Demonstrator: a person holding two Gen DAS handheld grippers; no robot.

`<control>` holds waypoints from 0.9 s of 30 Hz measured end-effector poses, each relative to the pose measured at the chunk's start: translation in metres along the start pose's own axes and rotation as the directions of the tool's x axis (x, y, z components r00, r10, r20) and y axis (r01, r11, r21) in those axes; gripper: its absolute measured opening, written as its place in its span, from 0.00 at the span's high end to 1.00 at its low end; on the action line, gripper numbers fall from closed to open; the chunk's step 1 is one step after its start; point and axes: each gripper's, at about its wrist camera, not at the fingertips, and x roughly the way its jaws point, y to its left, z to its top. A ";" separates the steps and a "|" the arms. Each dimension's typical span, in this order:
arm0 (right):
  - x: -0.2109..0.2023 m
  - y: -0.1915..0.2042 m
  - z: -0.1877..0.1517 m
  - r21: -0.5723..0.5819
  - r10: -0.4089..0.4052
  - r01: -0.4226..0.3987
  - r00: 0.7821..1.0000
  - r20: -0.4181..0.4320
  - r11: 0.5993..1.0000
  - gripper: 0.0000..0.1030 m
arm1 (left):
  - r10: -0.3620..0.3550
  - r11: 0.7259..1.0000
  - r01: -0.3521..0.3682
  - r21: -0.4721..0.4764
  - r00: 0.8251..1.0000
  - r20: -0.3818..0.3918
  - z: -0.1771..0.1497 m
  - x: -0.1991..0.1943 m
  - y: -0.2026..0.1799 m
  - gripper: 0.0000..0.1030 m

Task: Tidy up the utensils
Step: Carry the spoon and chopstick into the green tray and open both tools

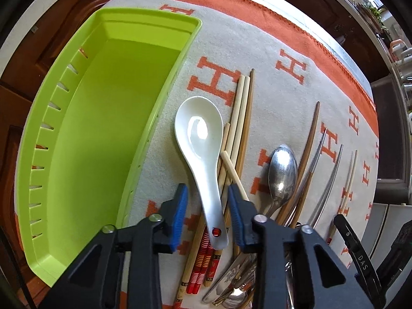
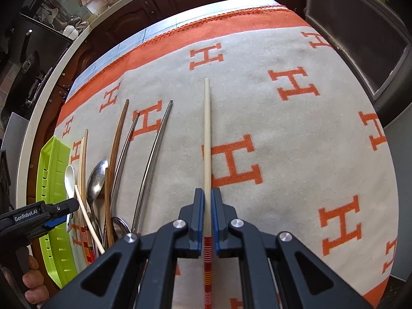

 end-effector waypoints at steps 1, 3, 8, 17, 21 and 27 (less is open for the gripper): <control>0.000 0.000 -0.001 0.005 0.010 -0.010 1.000 -0.004 1.000 0.95 | -0.002 1.000 0.002 -0.004 1.000 -0.007 0.000 0.002 0.000 0.85; -0.002 -0.003 -0.003 0.014 0.025 -0.025 1.000 -0.010 1.000 0.95 | -0.002 1.000 0.002 -0.008 1.000 0.006 0.000 0.001 0.000 0.88; -0.005 -0.008 -0.006 0.033 0.057 -0.056 0.998 -0.016 0.998 0.95 | 0.035 0.999 -0.038 0.036 0.997 0.072 -0.005 -0.012 -0.002 0.88; -0.020 -0.001 -0.008 0.028 0.104 -0.104 0.995 -0.002 0.994 0.95 | -0.004 0.991 -0.011 0.132 0.994 0.107 -0.022 -0.033 -0.001 0.89; -0.028 0.008 -0.010 0.014 0.126 -0.126 0.992 0.002 0.992 0.95 | -0.020 0.986 -0.003 0.164 0.990 0.141 -0.030 -0.044 0.006 0.89; -0.047 0.040 -0.012 -0.048 0.195 -0.195 0.981 0.009 0.980 0.95 | -0.058 0.977 0.014 0.213 0.978 0.202 -0.048 -0.074 0.017 0.89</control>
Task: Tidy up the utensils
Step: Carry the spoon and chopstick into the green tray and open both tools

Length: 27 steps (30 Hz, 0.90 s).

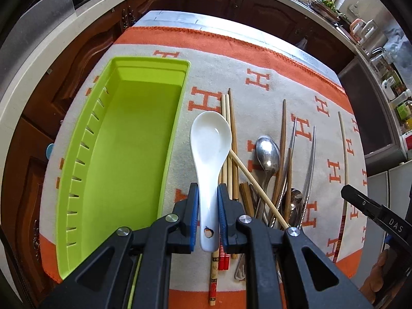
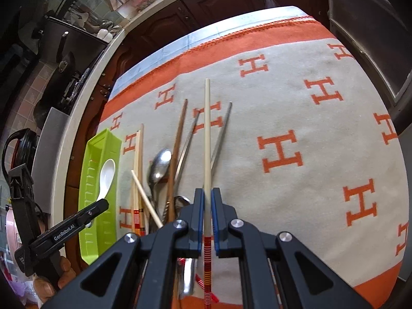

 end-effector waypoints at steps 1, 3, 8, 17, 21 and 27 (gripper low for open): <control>-0.002 0.008 0.000 -0.013 0.019 -0.019 1.000 -0.003 1.000 0.95 | -0.004 1.000 0.004 0.005 1.000 0.013 -0.001 -0.007 0.001 0.89; -0.005 0.026 0.001 -0.046 0.063 -0.063 0.998 -0.012 0.997 0.95 | -0.007 1.000 0.006 0.019 0.999 0.047 -0.006 -0.024 0.005 0.89; 0.001 0.083 0.000 -0.123 0.171 -0.179 0.983 -0.072 0.976 0.95 | -0.014 0.999 0.010 0.034 0.993 0.121 -0.014 -0.067 0.030 0.89; 0.060 0.174 -0.008 -0.172 0.209 -0.247 0.955 -0.212 0.954 0.94 | 0.048 0.999 -0.050 0.013 0.990 0.133 -0.018 -0.069 0.090 0.89; 0.083 0.189 -0.013 -0.151 0.198 -0.239 0.949 -0.245 0.959 0.94 | 0.059 0.998 -0.061 0.023 0.993 0.101 -0.023 -0.050 0.105 0.88; 0.106 0.197 -0.017 -0.109 0.188 -0.224 0.945 -0.266 0.969 0.93 | 0.066 0.996 -0.070 0.047 0.994 0.090 -0.026 -0.040 0.114 0.81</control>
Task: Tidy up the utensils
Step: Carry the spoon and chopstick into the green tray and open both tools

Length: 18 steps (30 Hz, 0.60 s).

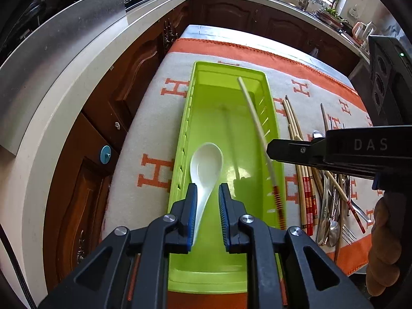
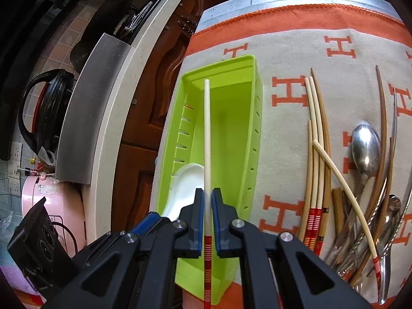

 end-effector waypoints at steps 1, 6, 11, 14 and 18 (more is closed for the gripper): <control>0.003 0.001 0.001 0.003 -0.007 0.007 1.000 -0.002 1.000 0.93 | -0.001 1.000 0.001 0.000 1.000 0.009 0.000 -0.002 0.001 0.79; 0.008 0.004 -0.001 -0.017 -0.047 0.047 0.999 -0.008 0.999 0.93 | 0.007 1.000 -0.005 -0.017 0.996 0.085 0.004 -0.017 0.006 0.32; 0.000 0.013 -0.007 -0.077 -0.098 0.099 0.995 0.015 0.992 0.93 | 0.010 0.999 -0.003 -0.055 0.990 0.137 0.009 -0.030 0.012 0.25; -0.009 0.018 -0.012 -0.118 -0.117 0.121 0.992 0.042 0.986 0.93 | 0.004 0.998 0.006 -0.069 0.989 0.150 0.011 -0.037 0.013 0.25; -0.032 0.022 -0.022 -0.178 -0.102 0.126 0.985 0.142 0.976 0.93 | 0.022 0.999 -0.016 -0.048 0.989 0.144 0.013 -0.043 0.006 0.25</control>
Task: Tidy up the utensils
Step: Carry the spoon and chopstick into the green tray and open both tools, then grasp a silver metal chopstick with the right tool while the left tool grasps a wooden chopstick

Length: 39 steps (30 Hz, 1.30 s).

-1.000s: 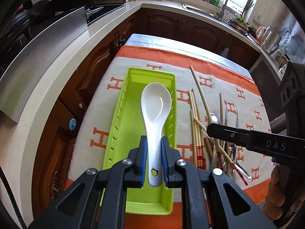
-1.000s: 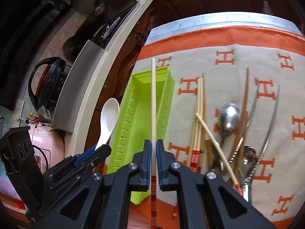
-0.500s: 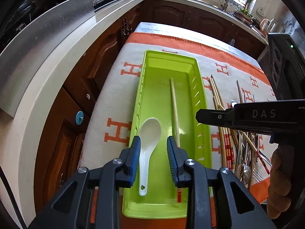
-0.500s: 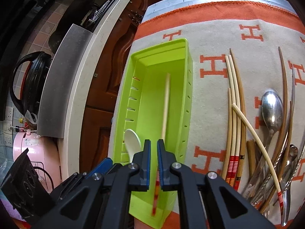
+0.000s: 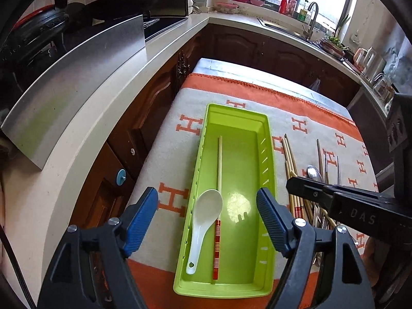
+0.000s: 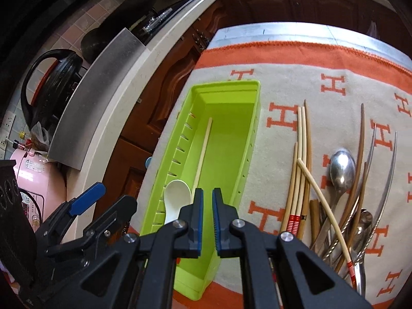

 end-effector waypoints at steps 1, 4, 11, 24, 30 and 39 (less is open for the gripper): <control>-0.007 0.001 -0.002 -0.014 0.001 0.000 1.000 0.026 1.000 0.93 | -0.005 1.000 0.005 0.004 1.000 -0.006 0.000 -0.001 -0.002 0.25; -0.027 0.000 -0.004 -0.051 0.005 -0.001 0.997 0.077 0.999 0.93 | -0.052 0.999 0.052 0.010 0.999 -0.007 0.001 -0.006 -0.010 0.24; -0.070 -0.029 -0.006 -0.026 -0.078 0.083 0.987 0.141 0.996 0.93 | -0.144 0.988 0.144 0.052 0.990 -0.005 0.004 -0.013 -0.048 0.18; -0.098 -0.131 -0.023 0.194 -0.154 0.129 0.981 0.118 0.972 0.93 | -0.253 0.961 0.265 0.074 0.958 -0.134 0.003 0.023 -0.121 0.18; -0.085 -0.168 -0.026 0.260 -0.122 0.101 0.990 0.066 0.960 0.93 | -0.295 0.953 0.304 -0.009 0.918 -0.265 -0.005 0.066 -0.141 0.24; -0.047 -0.208 -0.033 0.344 -0.023 0.033 0.999 -0.033 0.938 0.93 | -0.351 0.936 0.317 -0.151 0.843 -0.408 -0.025 0.114 -0.159 0.42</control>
